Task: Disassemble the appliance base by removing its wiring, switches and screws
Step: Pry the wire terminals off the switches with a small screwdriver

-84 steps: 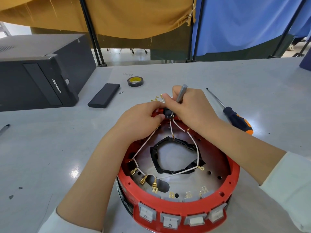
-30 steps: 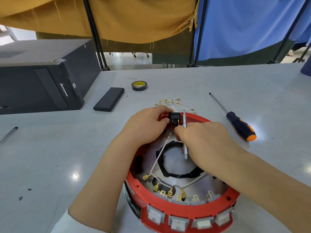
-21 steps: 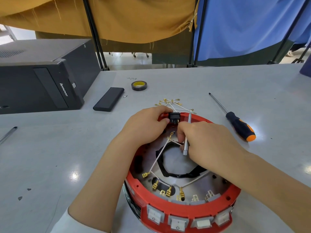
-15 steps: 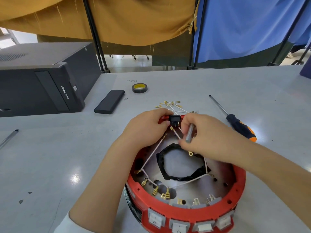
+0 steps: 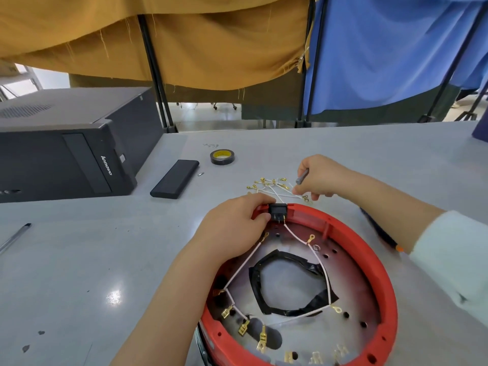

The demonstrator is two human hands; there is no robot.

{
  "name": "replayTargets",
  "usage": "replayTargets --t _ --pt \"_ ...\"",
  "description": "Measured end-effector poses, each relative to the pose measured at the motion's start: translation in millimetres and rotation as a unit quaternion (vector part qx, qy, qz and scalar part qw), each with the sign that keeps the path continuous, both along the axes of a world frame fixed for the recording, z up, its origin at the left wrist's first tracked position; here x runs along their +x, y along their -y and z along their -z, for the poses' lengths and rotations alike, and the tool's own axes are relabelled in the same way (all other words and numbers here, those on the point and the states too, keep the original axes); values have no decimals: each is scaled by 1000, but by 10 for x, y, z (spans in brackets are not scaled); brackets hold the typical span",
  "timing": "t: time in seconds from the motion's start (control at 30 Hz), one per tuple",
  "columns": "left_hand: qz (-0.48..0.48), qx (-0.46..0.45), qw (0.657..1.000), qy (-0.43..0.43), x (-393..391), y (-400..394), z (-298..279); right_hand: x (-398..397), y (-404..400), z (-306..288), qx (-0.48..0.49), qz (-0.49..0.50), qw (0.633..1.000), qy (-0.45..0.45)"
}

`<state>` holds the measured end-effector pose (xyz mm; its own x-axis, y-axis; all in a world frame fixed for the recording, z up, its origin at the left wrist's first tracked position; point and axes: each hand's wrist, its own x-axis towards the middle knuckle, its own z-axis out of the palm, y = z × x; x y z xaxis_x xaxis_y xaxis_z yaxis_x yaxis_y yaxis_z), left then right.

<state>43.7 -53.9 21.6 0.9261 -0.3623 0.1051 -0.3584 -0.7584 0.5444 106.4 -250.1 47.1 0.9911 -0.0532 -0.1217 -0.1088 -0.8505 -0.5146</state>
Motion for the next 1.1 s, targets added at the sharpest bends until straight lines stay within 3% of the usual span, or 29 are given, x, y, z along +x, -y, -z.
replayTargets --t 0.2,0.3,0.4,0.47,0.53,0.77,0.9,1.1 --pt "-2 -2 1000 3 -1 0 25 199 -88 204 -31 20 999 -14" --pt "0 0 1000 1 -1 1 22 97 -110 142 -8 8 999 50" --pt "1 0 1000 -2 -5 1 16 -149 -193 11 156 7 982 109" --pt "-2 6 1000 -1 -9 3 8 -363 -261 -45 298 -5 948 117" --pt "-3 10 1000 1 -12 3 1 -549 -315 -15 359 -35 922 140" --pt "2 13 1000 -3 -23 17 -22 -667 -267 179 310 8 922 232" --pt "1 13 1000 -3 -17 16 -22 -638 -292 240 207 -10 938 278" --pt "1 16 1000 5 -13 9 -16 -613 -293 263 174 -39 932 317"
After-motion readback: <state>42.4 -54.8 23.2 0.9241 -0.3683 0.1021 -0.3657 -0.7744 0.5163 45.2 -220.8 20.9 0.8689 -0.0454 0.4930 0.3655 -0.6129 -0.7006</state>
